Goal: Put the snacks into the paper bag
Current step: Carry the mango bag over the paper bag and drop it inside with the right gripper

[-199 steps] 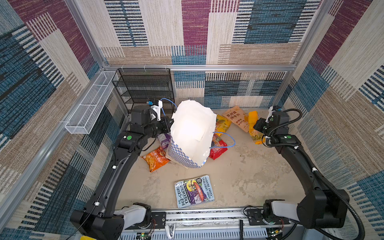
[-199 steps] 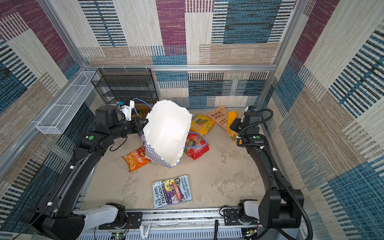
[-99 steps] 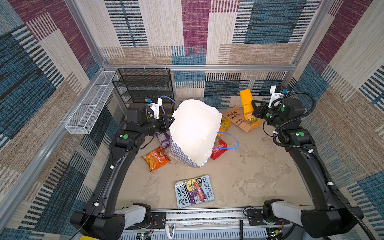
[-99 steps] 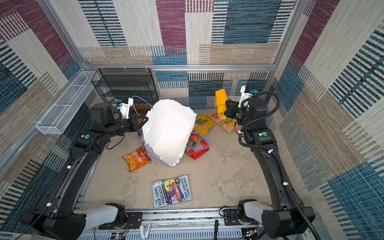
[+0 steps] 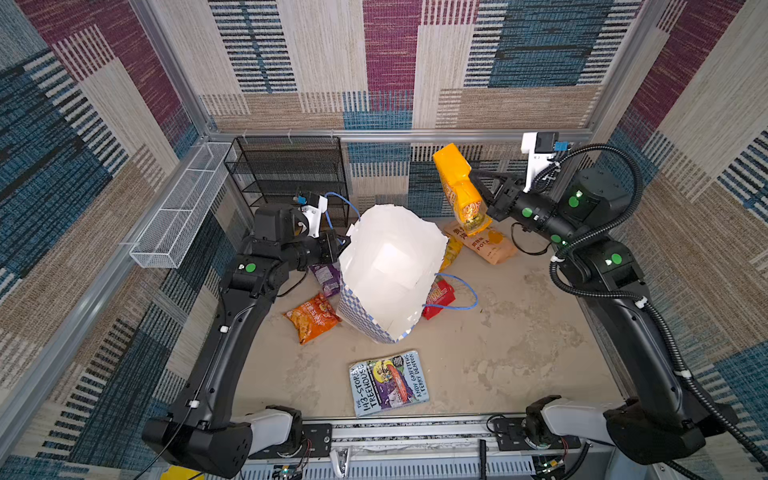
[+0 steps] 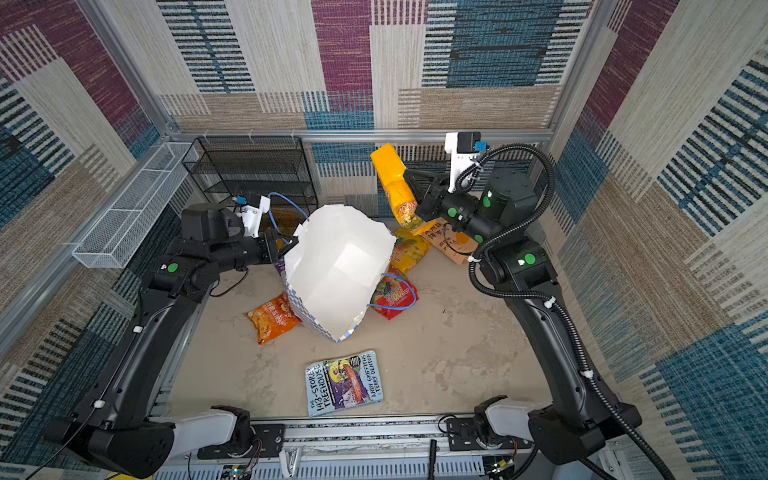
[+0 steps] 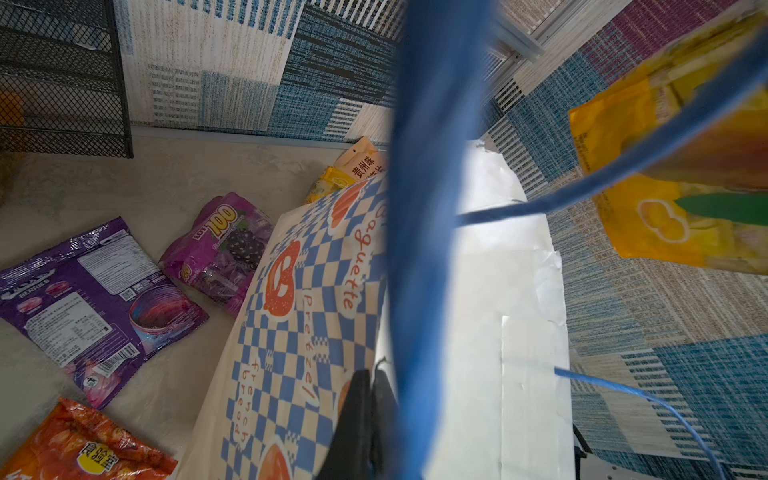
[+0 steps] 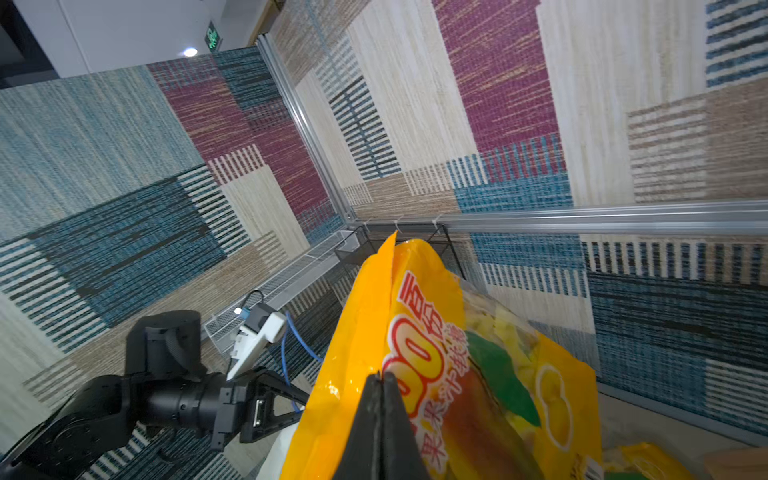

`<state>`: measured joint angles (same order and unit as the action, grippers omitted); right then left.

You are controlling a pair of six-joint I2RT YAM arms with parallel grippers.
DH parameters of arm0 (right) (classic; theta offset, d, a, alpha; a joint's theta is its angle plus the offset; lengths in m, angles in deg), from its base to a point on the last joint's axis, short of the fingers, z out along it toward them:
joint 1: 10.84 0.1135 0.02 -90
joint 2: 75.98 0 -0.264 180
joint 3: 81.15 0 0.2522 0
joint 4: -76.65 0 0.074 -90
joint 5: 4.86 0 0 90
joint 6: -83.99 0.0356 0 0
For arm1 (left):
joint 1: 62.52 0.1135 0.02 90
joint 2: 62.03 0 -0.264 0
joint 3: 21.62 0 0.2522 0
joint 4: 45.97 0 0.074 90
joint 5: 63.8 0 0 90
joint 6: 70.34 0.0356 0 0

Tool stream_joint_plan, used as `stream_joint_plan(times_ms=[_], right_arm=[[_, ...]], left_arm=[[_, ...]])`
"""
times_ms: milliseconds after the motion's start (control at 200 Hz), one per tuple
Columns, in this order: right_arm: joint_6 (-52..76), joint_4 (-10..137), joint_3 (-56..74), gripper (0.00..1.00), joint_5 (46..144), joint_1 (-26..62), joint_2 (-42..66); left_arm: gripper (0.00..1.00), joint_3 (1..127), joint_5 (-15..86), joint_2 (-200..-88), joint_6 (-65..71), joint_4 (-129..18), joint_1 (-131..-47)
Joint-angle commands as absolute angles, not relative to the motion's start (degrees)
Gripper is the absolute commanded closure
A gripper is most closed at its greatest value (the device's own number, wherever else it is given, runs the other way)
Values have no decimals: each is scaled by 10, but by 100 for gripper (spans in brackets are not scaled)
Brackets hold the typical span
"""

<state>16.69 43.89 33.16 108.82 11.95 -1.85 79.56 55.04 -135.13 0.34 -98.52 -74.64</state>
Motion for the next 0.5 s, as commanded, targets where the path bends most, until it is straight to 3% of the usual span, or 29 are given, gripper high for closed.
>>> stream_joint_plan(times_ms=[0,230,496], right_arm=[[172,487,371,100,1129,153,-3],[163,472,407,100,1139,238,38],[147,475,331,100,1169,249,61]], left_arm=[[100,807,551,-1358,28,-1004,-744],[100,808,543,-1355,33,-1011,-739],[100,809,536,-1352,36,-1015,-735]])
